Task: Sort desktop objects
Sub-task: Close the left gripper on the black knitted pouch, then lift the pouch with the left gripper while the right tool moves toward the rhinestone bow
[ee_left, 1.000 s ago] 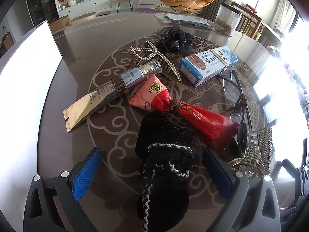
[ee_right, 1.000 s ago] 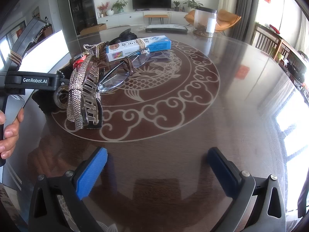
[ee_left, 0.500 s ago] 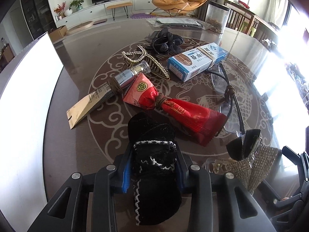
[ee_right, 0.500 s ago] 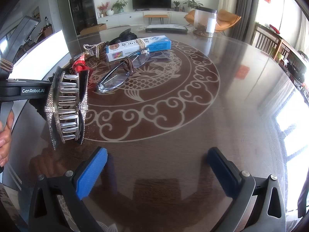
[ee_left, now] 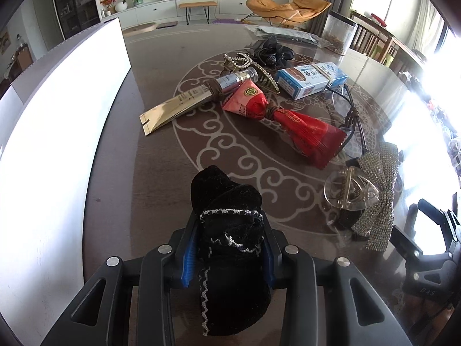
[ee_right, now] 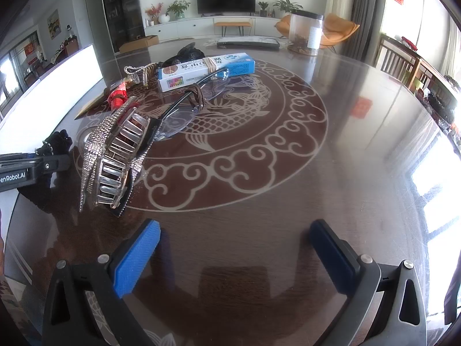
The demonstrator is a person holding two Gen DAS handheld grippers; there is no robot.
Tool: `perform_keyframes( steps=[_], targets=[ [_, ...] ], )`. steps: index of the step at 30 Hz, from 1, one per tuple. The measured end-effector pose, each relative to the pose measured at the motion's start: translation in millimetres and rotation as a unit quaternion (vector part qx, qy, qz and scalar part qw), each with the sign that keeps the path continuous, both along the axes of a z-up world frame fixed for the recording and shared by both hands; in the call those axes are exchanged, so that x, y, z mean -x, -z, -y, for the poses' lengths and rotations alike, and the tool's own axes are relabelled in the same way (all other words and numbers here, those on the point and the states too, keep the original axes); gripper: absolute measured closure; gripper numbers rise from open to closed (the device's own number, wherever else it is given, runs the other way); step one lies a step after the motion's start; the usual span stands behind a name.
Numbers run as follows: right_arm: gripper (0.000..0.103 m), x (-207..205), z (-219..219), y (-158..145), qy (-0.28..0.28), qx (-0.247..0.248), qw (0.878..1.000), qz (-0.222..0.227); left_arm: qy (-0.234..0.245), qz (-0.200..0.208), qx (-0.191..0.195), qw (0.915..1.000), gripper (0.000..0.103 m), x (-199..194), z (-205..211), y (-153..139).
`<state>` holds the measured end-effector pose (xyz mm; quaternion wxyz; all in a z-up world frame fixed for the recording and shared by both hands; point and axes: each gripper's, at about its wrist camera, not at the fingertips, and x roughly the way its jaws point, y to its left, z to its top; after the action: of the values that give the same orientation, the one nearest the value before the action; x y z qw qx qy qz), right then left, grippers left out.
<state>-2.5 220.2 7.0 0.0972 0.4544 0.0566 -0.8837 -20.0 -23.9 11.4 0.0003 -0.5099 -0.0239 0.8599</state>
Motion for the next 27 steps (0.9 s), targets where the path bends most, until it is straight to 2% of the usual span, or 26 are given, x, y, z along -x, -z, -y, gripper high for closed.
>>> perform_keyframes(
  steps=[3,5,6,10,13,15,16,18,23,27],
  targets=[
    [0.000,0.1,0.0,0.0,0.000,0.000,1.000,0.000,0.011,-0.013,0.005,0.9998,0.061,-2.2,-2.1,1.3],
    [0.000,-0.3,-0.6,-0.2,0.002,0.000,1.000,0.000,0.020,-0.016,0.011,0.9996,0.053,-2.1,-4.2,1.8],
    [0.000,-0.8,-1.1,-0.4,0.002,0.000,1.000,0.000,0.021,-0.015,0.018,0.9995,0.044,-2.1,-5.1,2.7],
    [0.000,-2.0,-3.9,-1.5,0.002,0.010,1.000,-0.002,0.017,-0.030,0.025,0.9991,0.037,-4.3,0.4,5.2],
    [0.000,-6.8,-16.0,-8.3,0.002,0.069,0.998,-0.011,0.013,-0.040,0.025,0.9988,0.034,-5.4,5.3,6.1],
    [0.000,-9.0,-19.1,-15.3,0.001,0.136,0.991,-0.007,0.006,-0.050,0.028,0.9983,0.025,-7.2,8.1,8.2],
    [0.000,-8.9,-15.1,-17.9,-0.003,0.166,0.986,0.000,0.000,-0.057,0.027,0.9980,0.019,-8.9,10.3,9.7],
    [0.000,-4.6,5.5,-22.0,-0.022,0.194,0.981,0.016,-0.007,-0.064,0.025,0.9976,0.017,-9.8,12.0,10.7],
    [0.000,23.3,72.0,-14.2,-0.039,0.180,0.982,0.051,-0.009,-0.067,0.028,0.9973,0.017,-9.9,12.1,11.3],
    [0.000,36.5,108.8,-9.8,-0.051,0.116,0.991,0.034,-0.010,-0.067,0.027,0.9973,0.017,-10.3,12.6,11.6]
  ],
)
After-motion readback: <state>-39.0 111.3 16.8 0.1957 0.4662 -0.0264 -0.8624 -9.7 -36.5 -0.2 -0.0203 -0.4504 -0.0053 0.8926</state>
